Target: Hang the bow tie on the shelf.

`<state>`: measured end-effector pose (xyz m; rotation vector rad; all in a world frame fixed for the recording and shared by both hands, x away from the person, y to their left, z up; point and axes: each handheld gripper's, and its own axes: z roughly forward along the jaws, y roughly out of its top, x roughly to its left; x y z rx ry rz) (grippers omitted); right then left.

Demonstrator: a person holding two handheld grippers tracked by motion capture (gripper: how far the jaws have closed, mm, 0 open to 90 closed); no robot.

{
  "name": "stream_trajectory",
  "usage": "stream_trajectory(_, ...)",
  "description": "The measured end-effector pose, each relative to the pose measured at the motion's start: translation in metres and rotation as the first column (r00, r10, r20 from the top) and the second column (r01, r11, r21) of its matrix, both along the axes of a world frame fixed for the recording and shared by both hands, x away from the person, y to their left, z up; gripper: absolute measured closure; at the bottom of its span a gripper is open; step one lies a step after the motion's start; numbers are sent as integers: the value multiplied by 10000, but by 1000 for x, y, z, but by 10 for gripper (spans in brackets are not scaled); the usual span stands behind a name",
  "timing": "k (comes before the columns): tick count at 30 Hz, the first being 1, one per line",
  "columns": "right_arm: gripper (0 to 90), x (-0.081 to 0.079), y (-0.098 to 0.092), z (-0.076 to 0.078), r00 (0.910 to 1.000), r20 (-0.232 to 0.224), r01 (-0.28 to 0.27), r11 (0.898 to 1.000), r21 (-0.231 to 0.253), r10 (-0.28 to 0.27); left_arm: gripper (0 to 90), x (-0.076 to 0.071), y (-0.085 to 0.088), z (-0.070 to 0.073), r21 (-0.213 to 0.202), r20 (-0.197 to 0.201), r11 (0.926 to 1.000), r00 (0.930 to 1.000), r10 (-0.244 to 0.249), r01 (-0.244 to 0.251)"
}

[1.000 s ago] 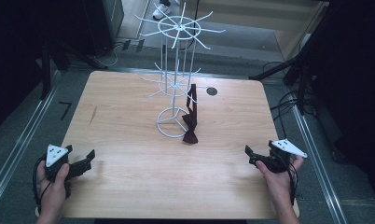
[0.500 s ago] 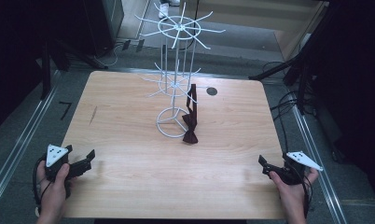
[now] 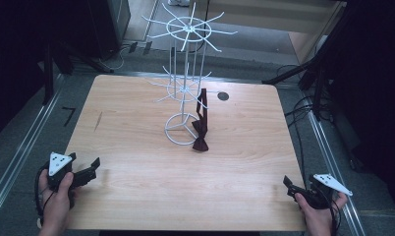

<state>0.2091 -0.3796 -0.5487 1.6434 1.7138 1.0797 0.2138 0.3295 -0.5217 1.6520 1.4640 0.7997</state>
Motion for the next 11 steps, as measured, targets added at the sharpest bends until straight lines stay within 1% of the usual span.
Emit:
stream_trajectory(2,0,-2,-1,0,10000,37,83,10000,35,-83,144,0,0,0,7,1,10000,10000,-11,11)
stream_trajectory(4,0,-3,-1,-1,9999,127,87,9999,-53,-86,144,0,0,0,6,0,10000,10000,-14,14)
stream_trajectory(9,16,-4,5,-3,9996,278,13,9991,-422,-1,144,0,0,0,49,-39,10000,10000,-42,42)
stream_trajectory(11,20,-5,4,-3,9995,284,109,9995,-301,-100,144,1,-1,0,64,-68,10000,10000,-31,32)
